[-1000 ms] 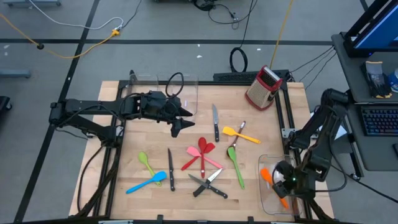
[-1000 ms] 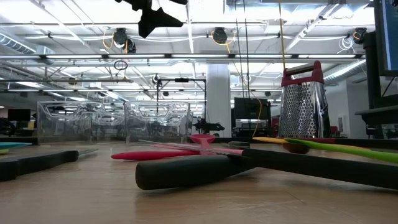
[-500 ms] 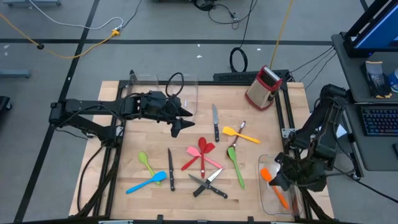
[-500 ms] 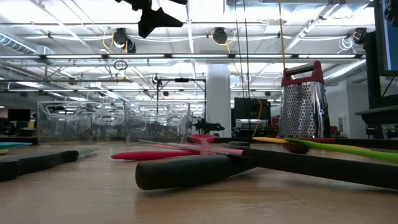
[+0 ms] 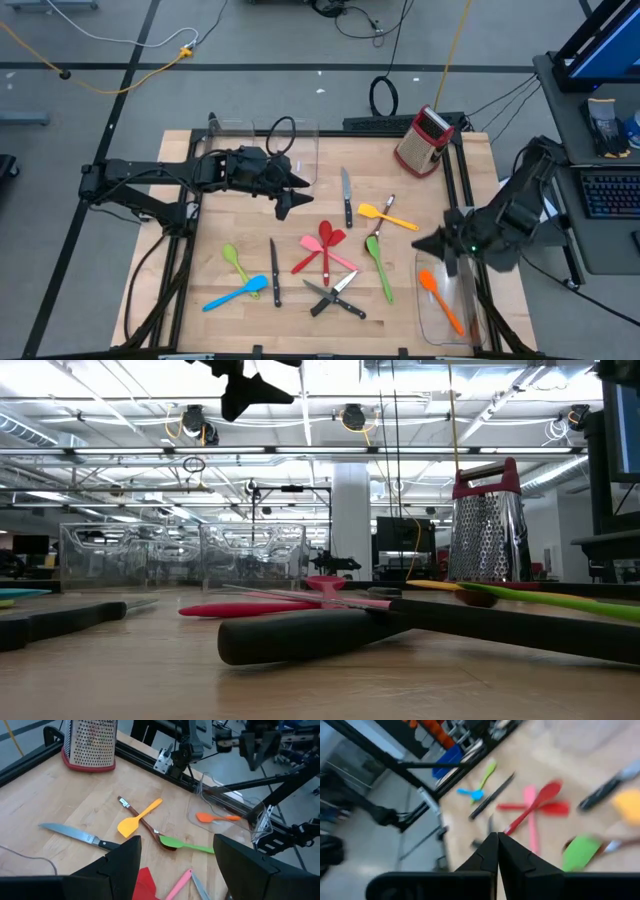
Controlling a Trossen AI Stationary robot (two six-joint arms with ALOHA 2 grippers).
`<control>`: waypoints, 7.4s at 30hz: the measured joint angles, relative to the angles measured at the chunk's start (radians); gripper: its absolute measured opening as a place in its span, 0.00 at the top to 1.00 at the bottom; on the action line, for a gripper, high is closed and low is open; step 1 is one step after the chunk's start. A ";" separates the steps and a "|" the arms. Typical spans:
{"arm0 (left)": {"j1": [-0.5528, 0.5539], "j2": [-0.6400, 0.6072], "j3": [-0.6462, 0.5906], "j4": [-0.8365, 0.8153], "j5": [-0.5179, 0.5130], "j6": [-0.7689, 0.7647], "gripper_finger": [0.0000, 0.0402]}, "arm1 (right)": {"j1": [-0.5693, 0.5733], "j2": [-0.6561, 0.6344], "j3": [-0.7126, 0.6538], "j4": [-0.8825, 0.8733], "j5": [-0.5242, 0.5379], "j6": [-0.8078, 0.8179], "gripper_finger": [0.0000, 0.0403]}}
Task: Pick & Place Kitchen Items
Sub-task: Put the yellow spatula into the bottom transparent bin
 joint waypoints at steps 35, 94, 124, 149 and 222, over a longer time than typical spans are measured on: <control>0.000 0.000 0.000 0.000 -0.003 0.013 0.37 | -1.087 0.402 0.000 -0.203 -1.020 -0.935 0.99; 0.042 0.000 0.000 -0.002 -0.020 0.081 0.37 | -1.049 0.756 0.001 -0.100 -0.802 -0.950 0.59; 0.042 0.000 0.000 0.000 -0.028 0.079 0.37 | -1.029 0.707 -0.095 -0.094 -0.826 -0.838 0.93; 0.042 0.000 0.000 0.002 -0.029 0.080 0.37 | -1.029 0.290 -0.074 -0.110 -0.836 -0.797 0.96; 0.042 0.000 0.000 -0.002 -0.029 0.084 0.37 | -1.020 0.259 -0.072 1.323 -1.786 -0.645 0.96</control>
